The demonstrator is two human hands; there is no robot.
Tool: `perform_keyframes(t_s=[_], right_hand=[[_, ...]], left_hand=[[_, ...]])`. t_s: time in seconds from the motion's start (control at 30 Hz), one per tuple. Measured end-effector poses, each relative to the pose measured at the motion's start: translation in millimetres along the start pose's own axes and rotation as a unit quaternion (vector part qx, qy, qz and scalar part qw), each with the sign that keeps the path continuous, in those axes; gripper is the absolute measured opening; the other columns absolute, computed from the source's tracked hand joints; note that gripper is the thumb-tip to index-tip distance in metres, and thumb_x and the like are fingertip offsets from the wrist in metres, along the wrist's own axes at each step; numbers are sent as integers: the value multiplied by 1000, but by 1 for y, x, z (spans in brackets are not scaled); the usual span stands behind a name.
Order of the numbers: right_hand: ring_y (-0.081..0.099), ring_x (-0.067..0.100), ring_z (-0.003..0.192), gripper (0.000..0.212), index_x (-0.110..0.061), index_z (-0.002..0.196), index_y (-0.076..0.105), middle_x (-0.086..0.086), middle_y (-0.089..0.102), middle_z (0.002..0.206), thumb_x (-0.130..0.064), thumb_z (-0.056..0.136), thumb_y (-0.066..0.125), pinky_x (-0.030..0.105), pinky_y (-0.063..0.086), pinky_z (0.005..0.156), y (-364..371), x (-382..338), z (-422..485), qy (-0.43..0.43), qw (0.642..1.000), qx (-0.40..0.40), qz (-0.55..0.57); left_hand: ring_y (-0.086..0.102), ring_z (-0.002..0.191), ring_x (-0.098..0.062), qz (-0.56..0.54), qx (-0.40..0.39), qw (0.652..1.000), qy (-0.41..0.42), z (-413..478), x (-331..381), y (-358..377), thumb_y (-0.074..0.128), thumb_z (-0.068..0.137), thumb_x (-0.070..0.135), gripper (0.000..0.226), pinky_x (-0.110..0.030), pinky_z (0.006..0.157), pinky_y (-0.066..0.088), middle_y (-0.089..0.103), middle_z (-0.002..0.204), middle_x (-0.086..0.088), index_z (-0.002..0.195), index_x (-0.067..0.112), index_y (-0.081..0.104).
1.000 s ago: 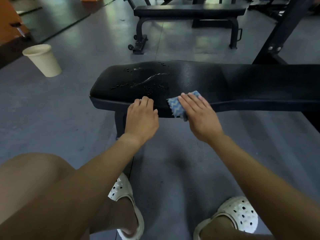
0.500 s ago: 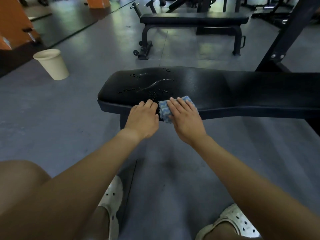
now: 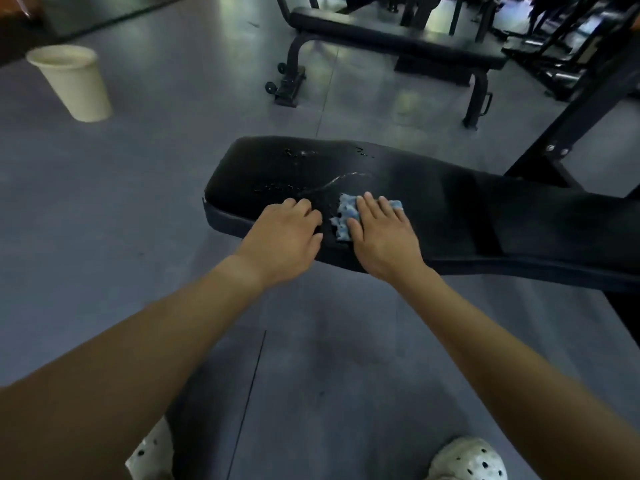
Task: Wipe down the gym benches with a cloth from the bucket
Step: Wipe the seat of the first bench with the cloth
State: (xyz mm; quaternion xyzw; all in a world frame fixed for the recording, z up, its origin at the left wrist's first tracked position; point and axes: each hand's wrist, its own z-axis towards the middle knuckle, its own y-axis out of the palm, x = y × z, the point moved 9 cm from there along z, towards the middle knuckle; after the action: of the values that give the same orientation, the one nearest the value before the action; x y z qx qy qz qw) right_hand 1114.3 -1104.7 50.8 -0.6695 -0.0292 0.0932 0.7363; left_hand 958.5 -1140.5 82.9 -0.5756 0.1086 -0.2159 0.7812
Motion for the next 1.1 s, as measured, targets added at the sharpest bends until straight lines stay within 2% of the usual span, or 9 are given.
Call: perform_keyframes(t_s=[0.13, 0.3, 0.4, 0.5, 0.67, 0.8, 0.93, 1.03, 1.1], right_hand=[[4, 15, 156, 57, -25, 162, 13, -7, 8, 169, -45, 109, 15, 42, 5, 127, 5, 8, 18, -45, 998, -47, -8], [4, 18, 156, 55, -23, 162, 14, -5, 8, 170, -41, 110, 16, 47, 5, 126, 3, 47, 67, 67, 996, -64, -1], [5, 21, 157, 55, -18, 162, 14, 0, 8, 170, -36, 110, 18, 47, 6, 126, 7, 38, 71, 81, 995, -61, 1], [8, 24, 156, 53, -16, 161, 20, 3, 13, 169, -31, 110, 22, 47, 10, 126, 5, 17, 50, 34, 998, -50, 16], [15, 20, 155, 50, -20, 157, 33, 1, 22, 167, -17, 107, 36, 45, 16, 126, -3, -21, -14, -105, 992, -30, 65], [33, 34, 148, 49, -13, 148, 49, 9, 22, 166, -3, 100, 47, 42, 41, 112, -18, -4, -14, -133, 988, -15, 77], [47, 37, 132, 44, -6, 138, 58, 16, 36, 153, 4, 96, 47, 32, 39, 108, -26, 41, 3, 18, 994, 34, 100], [58, 35, 119, 42, -5, 131, 64, 15, 53, 138, 7, 94, 47, 42, 47, 106, -25, 35, 4, 52, 986, 68, 144], [59, 33, 119, 43, -9, 131, 65, 13, 57, 137, 4, 94, 48, 46, 48, 105, -22, 11, -2, 29, 984, 60, 165]], left_hand=[[56, 89, -19, -47, 7, 999, 7, 18, -9, -2, 54, 99, 41, 30, -40, 80, 50, 62, 98, 0, 106, 17, 69], [53, 85, -15, -111, -9, 994, 13, 28, -24, -2, 54, 100, 34, 23, -34, 72, 47, 58, 90, 7, 98, 19, 72], [52, 83, -15, -110, -5, 994, 11, 28, -24, -2, 53, 99, 33, 24, -36, 72, 50, 57, 87, 7, 94, 19, 71], [52, 85, -14, -106, 5, 994, 3, 24, -25, -2, 52, 100, 33, 25, -35, 71, 50, 58, 89, 8, 95, 20, 72], [53, 90, -16, -87, 22, 996, -10, 16, -19, -4, 50, 102, 33, 28, -32, 68, 45, 61, 97, 5, 105, 18, 73], [55, 96, -17, -88, 12, 996, -15, 8, -16, -4, 49, 103, 32, 31, -34, 77, 50, 64, 105, 3, 115, 16, 73], [59, 103, -20, -75, 4, 997, -8, -2, -13, -2, 48, 103, 32, 36, -42, 88, 52, 67, 116, 0, 126, 15, 70], [61, 112, -23, -62, -2, 998, 1, -13, -13, 1, 51, 102, 31, 39, -44, 94, 51, 66, 131, -3, 135, 14, 65], [56, 126, -23, -50, -15, 999, 6, -20, -13, 6, 52, 102, 32, 46, -44, 107, 46, 57, 147, -3, 144, 15, 57]])
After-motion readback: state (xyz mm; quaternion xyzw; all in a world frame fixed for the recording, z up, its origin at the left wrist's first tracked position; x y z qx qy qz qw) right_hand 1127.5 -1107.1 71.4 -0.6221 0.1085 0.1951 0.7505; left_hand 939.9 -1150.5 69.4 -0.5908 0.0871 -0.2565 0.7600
